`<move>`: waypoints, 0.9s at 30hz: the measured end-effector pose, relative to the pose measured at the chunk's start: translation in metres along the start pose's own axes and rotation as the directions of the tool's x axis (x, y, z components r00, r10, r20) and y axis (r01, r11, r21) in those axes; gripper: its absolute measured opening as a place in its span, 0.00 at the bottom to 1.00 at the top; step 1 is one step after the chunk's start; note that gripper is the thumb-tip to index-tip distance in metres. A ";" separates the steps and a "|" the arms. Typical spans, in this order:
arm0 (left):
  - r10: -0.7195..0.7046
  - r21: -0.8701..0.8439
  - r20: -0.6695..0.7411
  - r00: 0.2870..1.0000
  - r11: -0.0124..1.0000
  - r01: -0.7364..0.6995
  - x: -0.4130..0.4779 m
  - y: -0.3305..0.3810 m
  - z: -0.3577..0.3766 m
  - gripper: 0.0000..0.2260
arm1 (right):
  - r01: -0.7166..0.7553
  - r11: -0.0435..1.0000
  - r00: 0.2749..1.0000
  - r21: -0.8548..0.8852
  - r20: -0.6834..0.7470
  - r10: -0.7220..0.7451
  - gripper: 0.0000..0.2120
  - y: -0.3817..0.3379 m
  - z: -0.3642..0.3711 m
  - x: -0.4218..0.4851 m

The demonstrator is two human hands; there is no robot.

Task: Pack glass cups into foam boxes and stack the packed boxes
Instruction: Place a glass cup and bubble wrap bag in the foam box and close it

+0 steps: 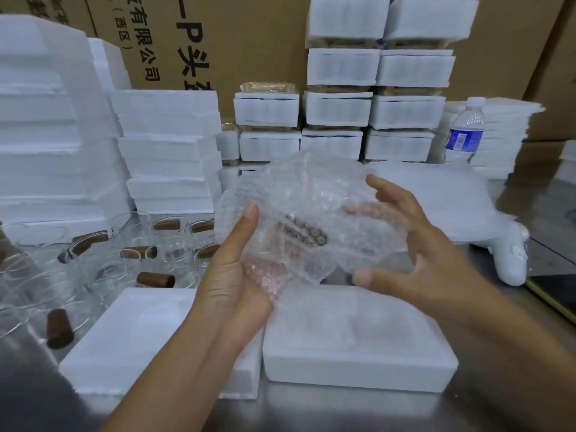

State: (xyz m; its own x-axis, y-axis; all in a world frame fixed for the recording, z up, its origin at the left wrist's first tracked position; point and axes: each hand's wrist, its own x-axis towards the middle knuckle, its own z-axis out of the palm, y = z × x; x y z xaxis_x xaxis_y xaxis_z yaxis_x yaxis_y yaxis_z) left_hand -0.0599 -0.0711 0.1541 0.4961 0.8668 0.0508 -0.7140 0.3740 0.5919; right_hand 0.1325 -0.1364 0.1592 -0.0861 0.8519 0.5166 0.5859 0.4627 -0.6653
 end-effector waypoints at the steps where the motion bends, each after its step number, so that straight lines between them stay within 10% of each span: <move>1: -0.001 -0.009 0.004 1.000 1.000 0.001 0.000 0.000 0.000 0.25 | -0.017 0.998 0.999 -0.055 -0.050 0.015 0.19 0.000 0.000 0.001; 6: -0.102 0.058 0.029 0.994 0.993 0.100 -0.002 0.004 0.000 0.18 | -0.019 0.978 0.897 0.206 -0.428 0.107 0.08 -0.002 -0.005 0.009; 14: -0.191 0.113 0.104 0.976 0.977 0.179 -0.001 -0.001 0.000 0.16 | 0.068 0.863 0.929 0.501 -0.346 0.128 0.08 -0.002 -0.017 0.009; 24: -0.074 0.528 0.141 0.987 0.849 -0.012 0.000 -0.004 -0.004 0.45 | 0.095 0.742 0.916 0.664 -0.351 0.197 0.10 -0.006 -0.021 0.010; 27: 0.090 0.417 0.101 0.991 0.900 -0.124 0.001 -0.007 -0.002 0.40 | 0.001 0.754 0.865 0.656 -0.379 0.329 0.29 -0.002 -0.009 0.011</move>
State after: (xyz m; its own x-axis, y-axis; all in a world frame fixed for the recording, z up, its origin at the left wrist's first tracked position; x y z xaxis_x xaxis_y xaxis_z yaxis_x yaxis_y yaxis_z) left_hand -0.0551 -0.0724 0.1483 0.4775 0.8589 0.1851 -0.4985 0.0914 0.8621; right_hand 0.1374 -0.1297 0.1710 0.4236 0.7958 0.4327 -0.0869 0.5112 -0.8550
